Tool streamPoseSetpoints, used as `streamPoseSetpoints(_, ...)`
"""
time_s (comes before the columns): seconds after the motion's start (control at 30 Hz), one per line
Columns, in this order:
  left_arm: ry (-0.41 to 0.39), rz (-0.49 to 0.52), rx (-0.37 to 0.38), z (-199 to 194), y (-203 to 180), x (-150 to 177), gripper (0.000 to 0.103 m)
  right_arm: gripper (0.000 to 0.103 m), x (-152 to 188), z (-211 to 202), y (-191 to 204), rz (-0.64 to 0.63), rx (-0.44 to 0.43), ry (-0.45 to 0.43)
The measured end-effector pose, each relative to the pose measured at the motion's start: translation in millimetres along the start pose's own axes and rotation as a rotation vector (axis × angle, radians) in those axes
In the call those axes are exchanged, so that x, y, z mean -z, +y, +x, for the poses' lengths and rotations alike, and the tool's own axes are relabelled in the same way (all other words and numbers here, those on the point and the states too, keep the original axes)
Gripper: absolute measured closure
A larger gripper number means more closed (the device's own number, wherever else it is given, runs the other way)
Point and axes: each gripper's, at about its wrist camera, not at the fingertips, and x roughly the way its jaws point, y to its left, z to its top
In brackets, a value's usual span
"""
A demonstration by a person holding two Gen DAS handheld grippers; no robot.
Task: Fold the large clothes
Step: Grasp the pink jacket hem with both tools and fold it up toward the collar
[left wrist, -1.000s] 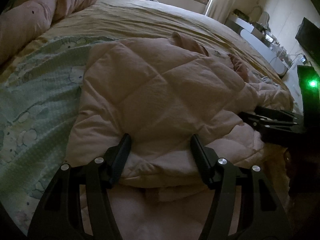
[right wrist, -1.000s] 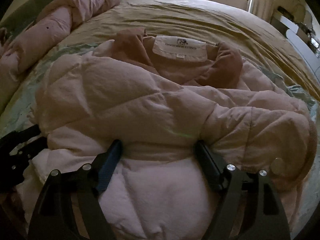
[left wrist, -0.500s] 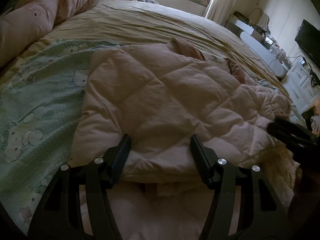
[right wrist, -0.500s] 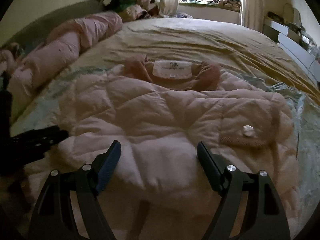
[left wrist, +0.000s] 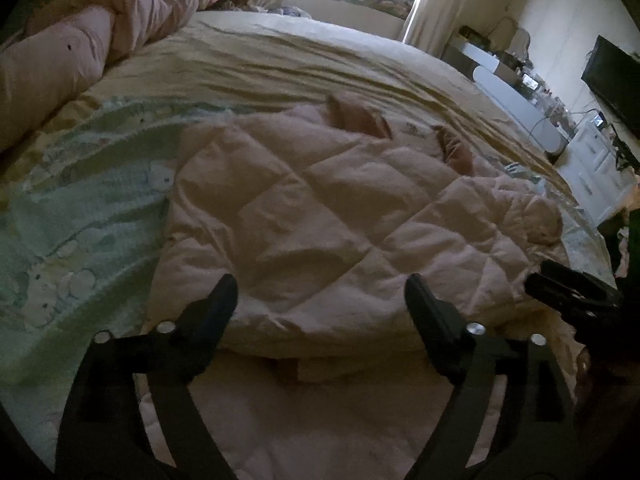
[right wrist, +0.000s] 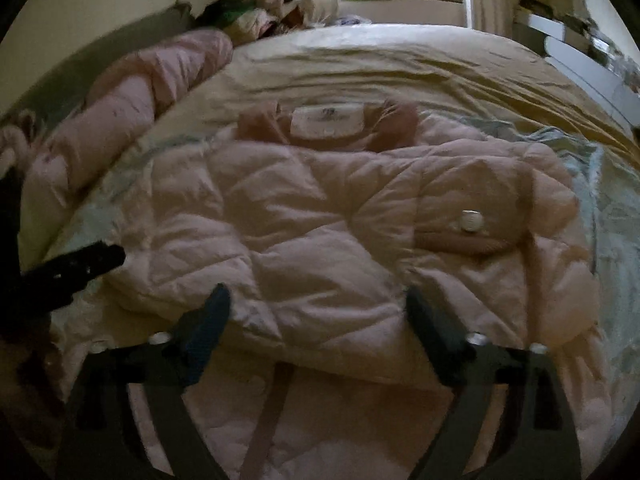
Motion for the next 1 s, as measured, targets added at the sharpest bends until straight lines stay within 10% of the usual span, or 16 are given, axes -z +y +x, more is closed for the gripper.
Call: streamPoseSetpoints(1.0, -0.133, -0.032, 0.002, -92, -54, 21, 0.009, 0.007, 19, -115, -23, 0.063, -0.046, -0.163)
